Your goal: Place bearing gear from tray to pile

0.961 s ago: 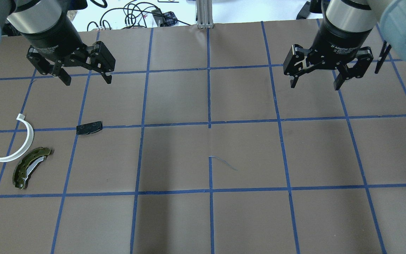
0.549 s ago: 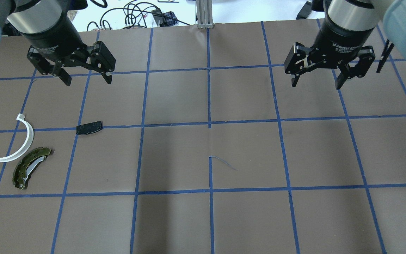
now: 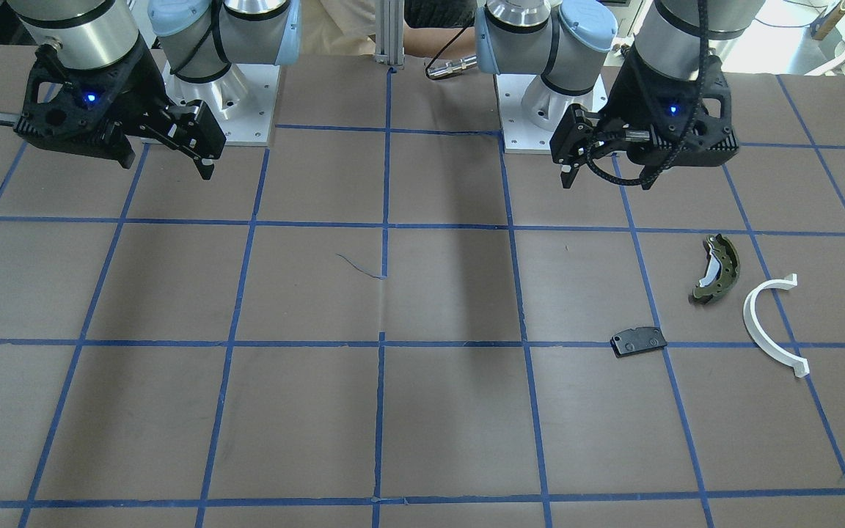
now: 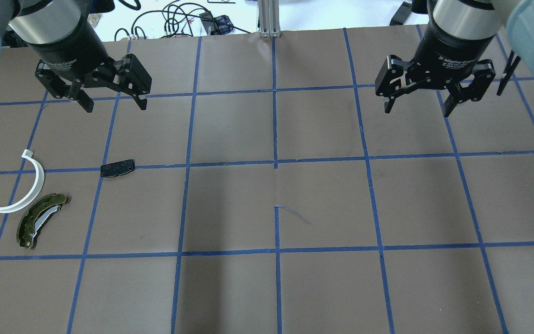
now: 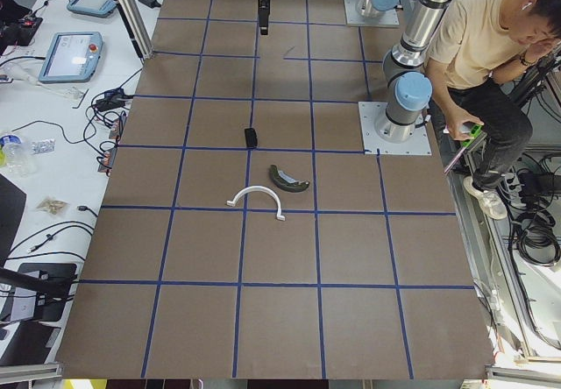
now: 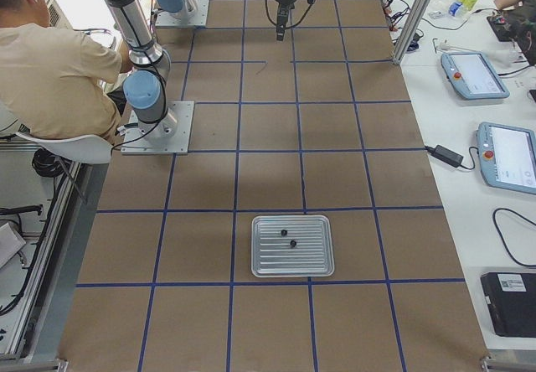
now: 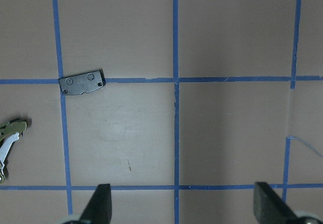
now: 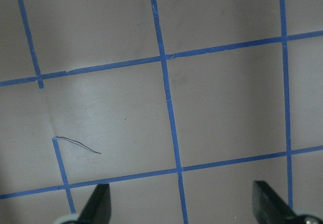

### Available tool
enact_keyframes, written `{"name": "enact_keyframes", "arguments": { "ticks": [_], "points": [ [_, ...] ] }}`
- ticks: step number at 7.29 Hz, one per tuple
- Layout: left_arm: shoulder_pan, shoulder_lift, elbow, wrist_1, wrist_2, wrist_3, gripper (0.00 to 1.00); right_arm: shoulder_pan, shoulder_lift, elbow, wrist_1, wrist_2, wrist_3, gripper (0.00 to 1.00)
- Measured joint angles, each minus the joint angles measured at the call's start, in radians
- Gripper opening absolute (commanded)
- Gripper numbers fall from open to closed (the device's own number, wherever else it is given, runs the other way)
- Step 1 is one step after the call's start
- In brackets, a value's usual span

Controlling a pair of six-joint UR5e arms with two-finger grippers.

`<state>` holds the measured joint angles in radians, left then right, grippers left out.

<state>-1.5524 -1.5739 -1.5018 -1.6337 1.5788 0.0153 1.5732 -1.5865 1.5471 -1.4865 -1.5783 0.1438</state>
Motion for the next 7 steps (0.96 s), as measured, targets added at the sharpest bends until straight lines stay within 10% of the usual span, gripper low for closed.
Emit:
{"name": "enact_keyframes", "arguments": {
  "ticks": [7],
  "points": [
    [0.0,-0.001,0.0,0.0,0.003,0.0,1.0,-0.342,0.025,0.004,-0.016,-0.009,-0.486,1.0]
  ]
}}
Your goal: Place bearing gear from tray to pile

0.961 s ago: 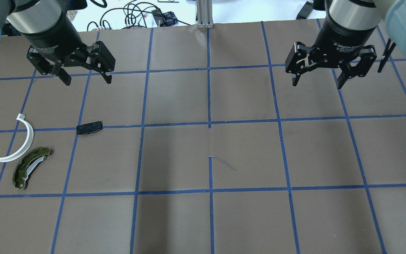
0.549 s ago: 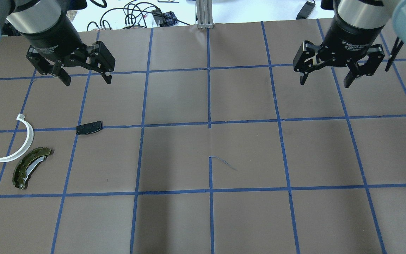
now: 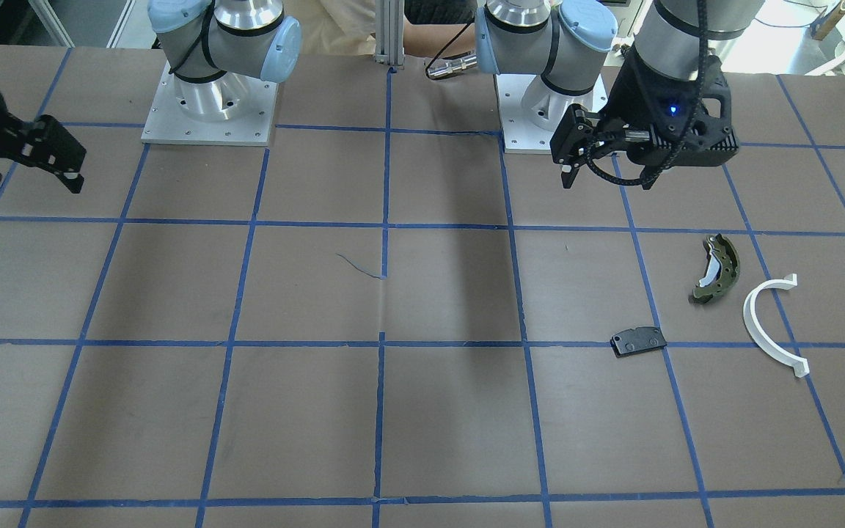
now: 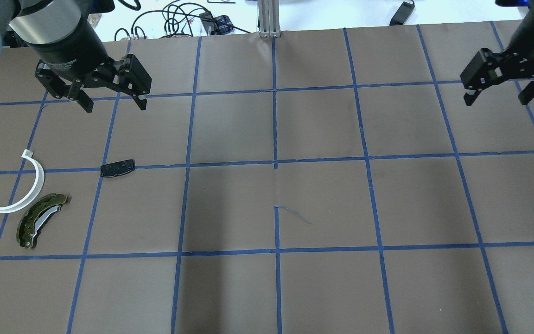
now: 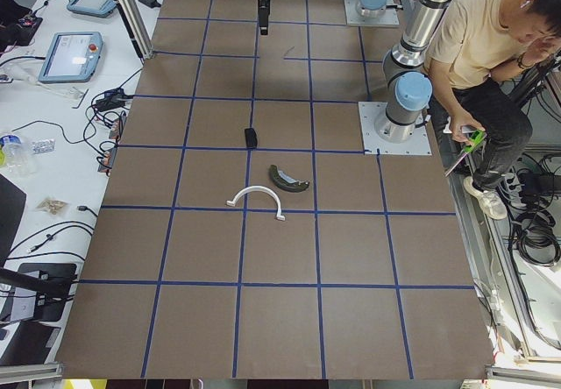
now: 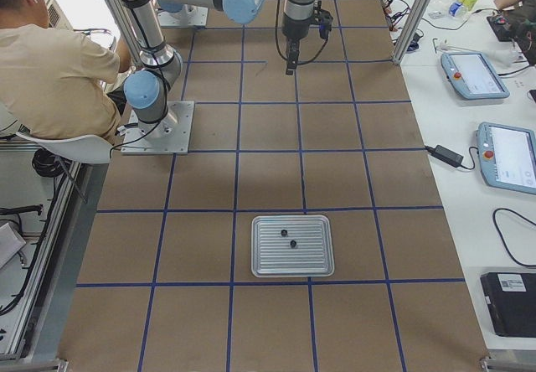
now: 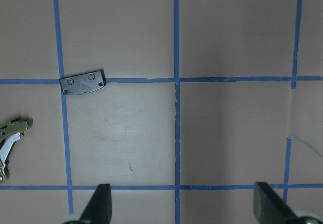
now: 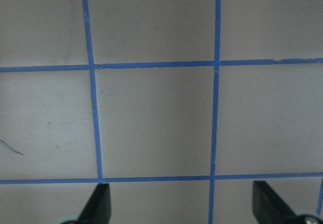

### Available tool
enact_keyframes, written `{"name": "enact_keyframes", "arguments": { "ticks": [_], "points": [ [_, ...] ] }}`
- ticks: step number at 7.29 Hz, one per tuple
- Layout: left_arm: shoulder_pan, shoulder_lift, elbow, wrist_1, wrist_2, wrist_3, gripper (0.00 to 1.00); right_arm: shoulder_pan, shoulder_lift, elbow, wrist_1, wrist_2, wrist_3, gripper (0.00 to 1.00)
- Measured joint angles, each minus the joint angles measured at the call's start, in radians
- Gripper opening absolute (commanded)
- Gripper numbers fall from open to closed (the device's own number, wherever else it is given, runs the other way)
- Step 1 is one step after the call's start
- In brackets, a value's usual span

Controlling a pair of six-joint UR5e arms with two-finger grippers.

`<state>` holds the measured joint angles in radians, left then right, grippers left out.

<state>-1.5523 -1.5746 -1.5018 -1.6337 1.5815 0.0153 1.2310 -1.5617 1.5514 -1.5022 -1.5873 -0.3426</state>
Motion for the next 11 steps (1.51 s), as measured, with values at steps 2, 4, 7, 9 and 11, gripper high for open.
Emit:
{"name": "enact_keyframes", "arguments": {
  "ticks": [2,4,7,9,11],
  "points": [
    [0.0,0.0,0.0,0.0,0.0,0.0,1.0,-0.13,0.039,0.003,-0.078,-0.002,-0.2,1.0],
    [0.0,0.001,0.0,0.0,0.001,0.0,1.0,-0.258,0.102,0.004,-0.137,-0.001,-0.443,1.0],
    [0.0,0.001,0.0,0.0,0.001,0.0,1.0,-0.397,0.235,0.004,-0.329,-0.002,-0.794,1.0],
    [0.0,0.001,0.0,0.0,0.001,0.0,1.0,-0.443,0.307,0.002,-0.417,-0.001,-0.927,1.0],
    [0.0,0.001,0.0,0.0,0.002,0.0,1.0,-0.471,0.388,-0.002,-0.531,-0.001,-0.995,1.0]
  ]
}}
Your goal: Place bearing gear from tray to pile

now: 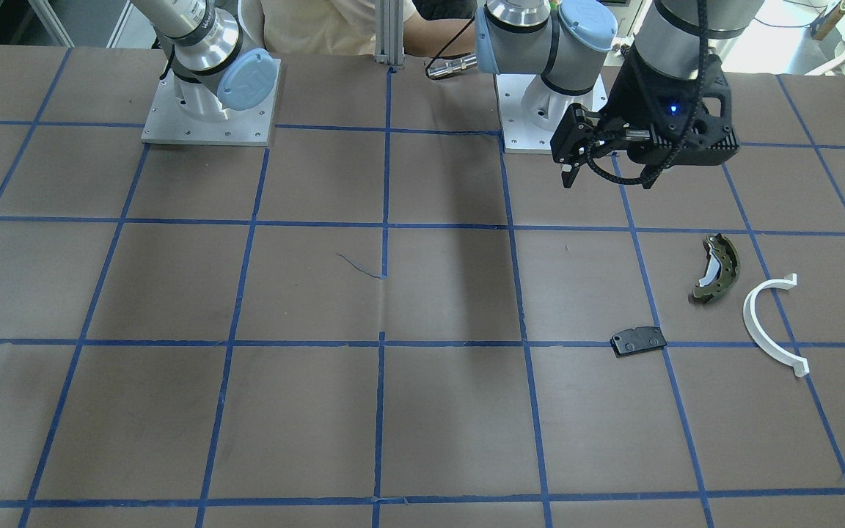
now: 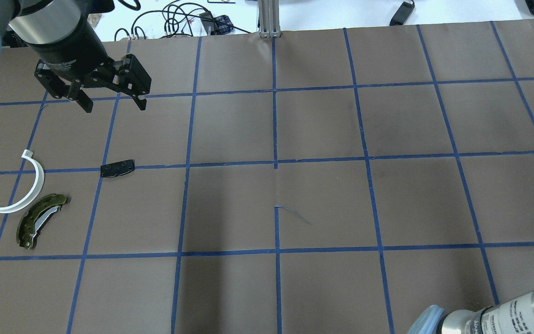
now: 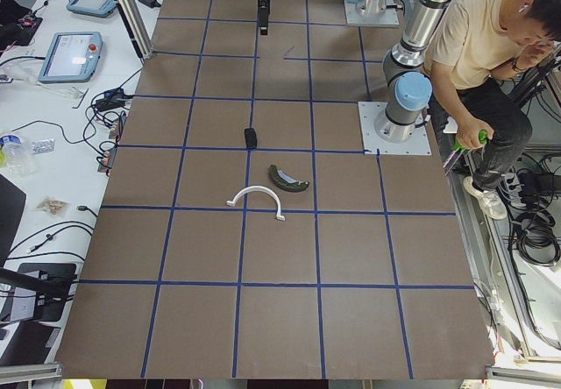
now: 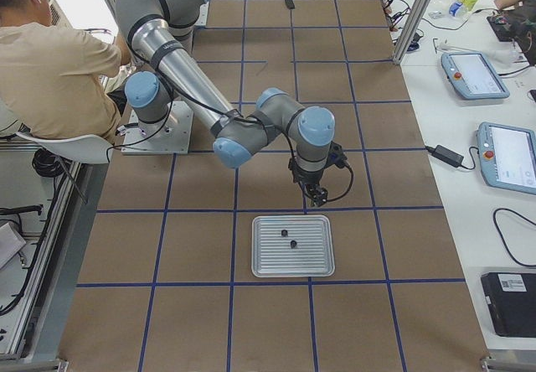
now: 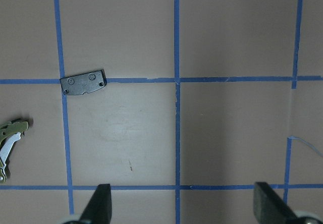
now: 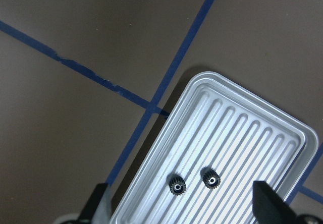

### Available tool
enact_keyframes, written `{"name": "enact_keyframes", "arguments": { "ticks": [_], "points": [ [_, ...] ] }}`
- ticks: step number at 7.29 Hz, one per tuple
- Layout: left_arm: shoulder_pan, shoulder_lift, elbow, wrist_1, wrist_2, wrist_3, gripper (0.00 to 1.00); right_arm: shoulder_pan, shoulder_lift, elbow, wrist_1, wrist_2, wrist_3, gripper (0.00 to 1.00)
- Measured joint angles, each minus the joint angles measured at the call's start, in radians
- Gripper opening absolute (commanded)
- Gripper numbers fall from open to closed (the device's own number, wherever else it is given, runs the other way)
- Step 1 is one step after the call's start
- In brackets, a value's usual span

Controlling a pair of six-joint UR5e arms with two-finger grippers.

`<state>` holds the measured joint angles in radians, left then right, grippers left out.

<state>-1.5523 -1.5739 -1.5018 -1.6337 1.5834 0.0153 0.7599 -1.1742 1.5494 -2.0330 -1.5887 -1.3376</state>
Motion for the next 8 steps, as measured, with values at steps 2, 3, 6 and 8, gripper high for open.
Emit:
{"name": "enact_keyframes", "arguments": {
  "ticks": [2,3,6,8],
  "points": [
    [0.0,0.0,0.0,0.0,0.002,0.0,1.0,-0.013,0.052,-0.001,-0.039,-0.01,-0.011,0.86],
    [0.0,0.002,0.0,0.0,0.003,0.0,1.0,-0.022,0.075,-0.001,-0.043,-0.025,-0.01,0.85],
    [-0.001,0.003,-0.001,0.0,0.003,0.0,1.0,-0.057,0.128,0.004,-0.045,-0.06,-0.011,0.59],
    [-0.001,0.003,-0.001,0.0,0.003,0.0,1.0,-0.06,0.144,0.006,-0.044,-0.095,-0.008,0.52]
  ]
}}
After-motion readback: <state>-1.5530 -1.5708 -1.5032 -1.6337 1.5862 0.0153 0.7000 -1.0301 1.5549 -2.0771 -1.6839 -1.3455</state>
